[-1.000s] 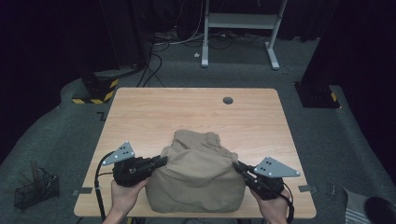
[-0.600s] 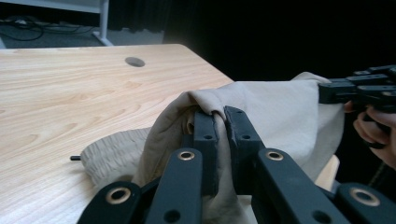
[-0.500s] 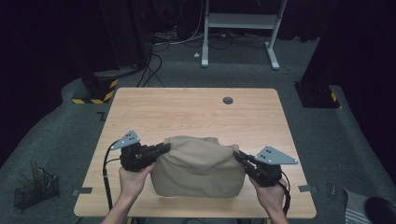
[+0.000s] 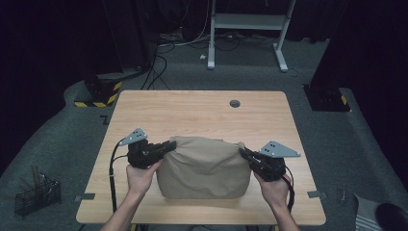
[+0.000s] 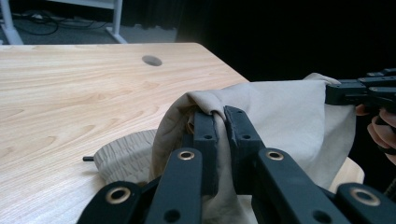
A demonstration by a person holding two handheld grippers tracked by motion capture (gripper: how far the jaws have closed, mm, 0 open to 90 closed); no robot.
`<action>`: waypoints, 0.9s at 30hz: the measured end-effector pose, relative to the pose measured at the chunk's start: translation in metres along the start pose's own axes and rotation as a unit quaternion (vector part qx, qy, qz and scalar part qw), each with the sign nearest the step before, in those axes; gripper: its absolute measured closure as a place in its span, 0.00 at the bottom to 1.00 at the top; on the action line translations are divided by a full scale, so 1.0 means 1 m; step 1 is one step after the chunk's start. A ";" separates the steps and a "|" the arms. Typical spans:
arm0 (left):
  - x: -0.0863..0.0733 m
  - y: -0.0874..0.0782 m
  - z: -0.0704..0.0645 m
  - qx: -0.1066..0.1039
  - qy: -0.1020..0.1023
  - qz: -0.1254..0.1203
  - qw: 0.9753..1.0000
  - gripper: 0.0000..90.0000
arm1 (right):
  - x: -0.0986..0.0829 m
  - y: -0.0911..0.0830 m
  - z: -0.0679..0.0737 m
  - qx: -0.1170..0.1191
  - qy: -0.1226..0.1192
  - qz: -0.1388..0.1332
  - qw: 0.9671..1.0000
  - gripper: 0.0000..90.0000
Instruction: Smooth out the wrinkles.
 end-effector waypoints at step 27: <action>-0.004 0.033 0.030 0.039 -0.010 0.027 0.999 0.93 | -0.006 0.042 -0.025 -0.021 0.025 0.029 0.999 0.97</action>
Point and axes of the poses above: each handheld gripper's, and its own axes: y roughly forward along the jaws, x roughly out of its top, z roughly to its left, the point moved 6 cm from there along y, roughly forward along the jaws, and after that the axes turned 1 degree about -y, right-handed, at the moved point
